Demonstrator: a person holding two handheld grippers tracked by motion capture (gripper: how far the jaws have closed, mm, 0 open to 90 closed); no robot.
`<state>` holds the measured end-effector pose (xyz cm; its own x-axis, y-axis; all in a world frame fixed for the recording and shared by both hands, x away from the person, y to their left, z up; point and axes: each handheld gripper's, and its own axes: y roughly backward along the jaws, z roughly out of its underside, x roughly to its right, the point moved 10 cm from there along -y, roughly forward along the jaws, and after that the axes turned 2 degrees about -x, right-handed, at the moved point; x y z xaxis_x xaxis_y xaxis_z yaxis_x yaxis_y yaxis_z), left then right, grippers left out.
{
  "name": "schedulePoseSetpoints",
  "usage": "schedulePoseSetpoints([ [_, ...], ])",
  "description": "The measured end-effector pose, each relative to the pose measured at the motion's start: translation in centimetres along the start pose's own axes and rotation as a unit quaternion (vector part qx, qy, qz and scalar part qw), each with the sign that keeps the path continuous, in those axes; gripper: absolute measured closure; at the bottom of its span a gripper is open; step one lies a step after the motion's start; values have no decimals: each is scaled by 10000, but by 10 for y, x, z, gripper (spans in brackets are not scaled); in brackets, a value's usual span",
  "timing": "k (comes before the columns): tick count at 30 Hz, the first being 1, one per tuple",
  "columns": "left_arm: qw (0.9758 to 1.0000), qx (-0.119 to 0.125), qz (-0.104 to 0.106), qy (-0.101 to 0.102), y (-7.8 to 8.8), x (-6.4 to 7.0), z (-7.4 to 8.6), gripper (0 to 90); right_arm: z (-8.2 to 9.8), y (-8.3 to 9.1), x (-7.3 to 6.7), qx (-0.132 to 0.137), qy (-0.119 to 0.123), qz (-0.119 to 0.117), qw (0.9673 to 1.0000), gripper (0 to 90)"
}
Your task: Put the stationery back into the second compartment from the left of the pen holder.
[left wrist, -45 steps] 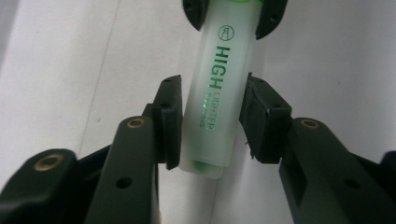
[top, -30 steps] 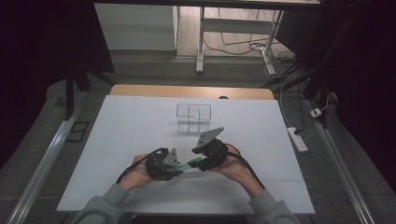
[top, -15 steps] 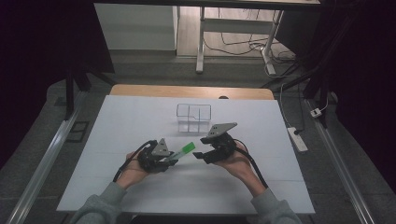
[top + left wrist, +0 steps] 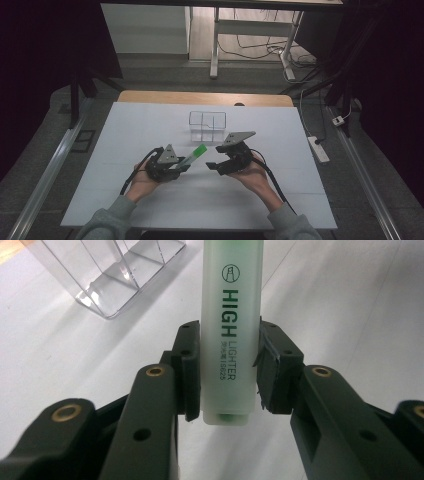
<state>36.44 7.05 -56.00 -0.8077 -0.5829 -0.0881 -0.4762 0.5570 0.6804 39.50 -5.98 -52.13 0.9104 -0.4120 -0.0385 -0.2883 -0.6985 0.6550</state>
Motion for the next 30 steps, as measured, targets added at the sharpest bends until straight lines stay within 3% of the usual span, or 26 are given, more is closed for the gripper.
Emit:
schedulePoseSetpoints([
  [15, 9997, 27, 74, -212, -17, 25, -9, 647, -2, -12, -10, 102, -169, -119, 9997, 295],
  [22, 9996, -17, -34, -268, -24, 30, -9, 645, -2, -14, -9, 141, -293, -41, 9995, 446],
  [26, 9995, -95, -59, -299, -28, 32, -8, 643, -5, -11, -10, 273, -369, -218, 9987, 567],
  [30, 9994, -141, -91, -304, -31, 33, -7, 642, -6, -11, -14, 269, -323, -322, 9986, 620],
])
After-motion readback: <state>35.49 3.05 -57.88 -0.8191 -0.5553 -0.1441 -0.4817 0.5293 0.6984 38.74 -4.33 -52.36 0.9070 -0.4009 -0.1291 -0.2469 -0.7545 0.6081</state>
